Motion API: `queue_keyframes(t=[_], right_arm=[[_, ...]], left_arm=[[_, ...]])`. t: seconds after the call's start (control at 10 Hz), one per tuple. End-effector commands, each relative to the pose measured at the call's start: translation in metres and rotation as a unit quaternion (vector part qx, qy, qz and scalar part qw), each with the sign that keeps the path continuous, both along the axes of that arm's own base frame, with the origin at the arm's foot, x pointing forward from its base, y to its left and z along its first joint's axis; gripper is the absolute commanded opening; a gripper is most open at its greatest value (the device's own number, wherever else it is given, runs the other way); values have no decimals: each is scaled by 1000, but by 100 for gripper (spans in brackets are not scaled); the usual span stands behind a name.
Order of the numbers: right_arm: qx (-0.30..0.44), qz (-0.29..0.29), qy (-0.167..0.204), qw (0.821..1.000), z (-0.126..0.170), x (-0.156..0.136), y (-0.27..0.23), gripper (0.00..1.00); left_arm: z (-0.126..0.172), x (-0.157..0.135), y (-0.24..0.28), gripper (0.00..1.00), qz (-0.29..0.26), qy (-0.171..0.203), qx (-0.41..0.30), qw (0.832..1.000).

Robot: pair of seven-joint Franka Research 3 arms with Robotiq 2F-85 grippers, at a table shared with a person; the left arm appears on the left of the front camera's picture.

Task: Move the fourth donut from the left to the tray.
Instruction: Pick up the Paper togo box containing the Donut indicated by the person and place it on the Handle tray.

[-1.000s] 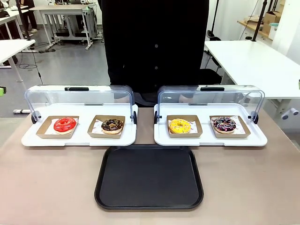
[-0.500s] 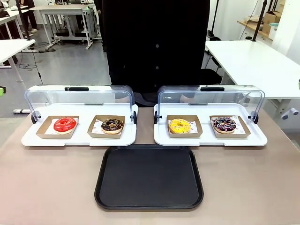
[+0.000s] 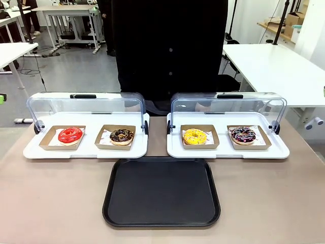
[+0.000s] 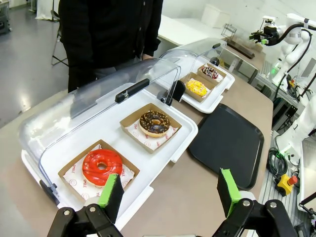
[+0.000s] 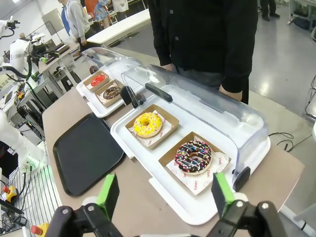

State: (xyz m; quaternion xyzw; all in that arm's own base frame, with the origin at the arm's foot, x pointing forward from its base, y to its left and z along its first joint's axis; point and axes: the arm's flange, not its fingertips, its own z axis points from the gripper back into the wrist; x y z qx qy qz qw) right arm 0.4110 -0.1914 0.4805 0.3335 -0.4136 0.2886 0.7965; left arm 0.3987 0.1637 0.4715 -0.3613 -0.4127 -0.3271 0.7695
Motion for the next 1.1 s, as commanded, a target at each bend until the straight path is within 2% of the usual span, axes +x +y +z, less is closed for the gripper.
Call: queue_keyframes(t=[0.0, 1.0], right_arm=[[7, 4, -16, 1000, 1, 3, 0, 100], [7, 4, -16, 1000, 1, 3, 0, 100]], left_arm=[[2, 3, 0, 100, -2, -10, -10, 1000], [2, 3, 0, 100, -2, -10, -10, 1000]])
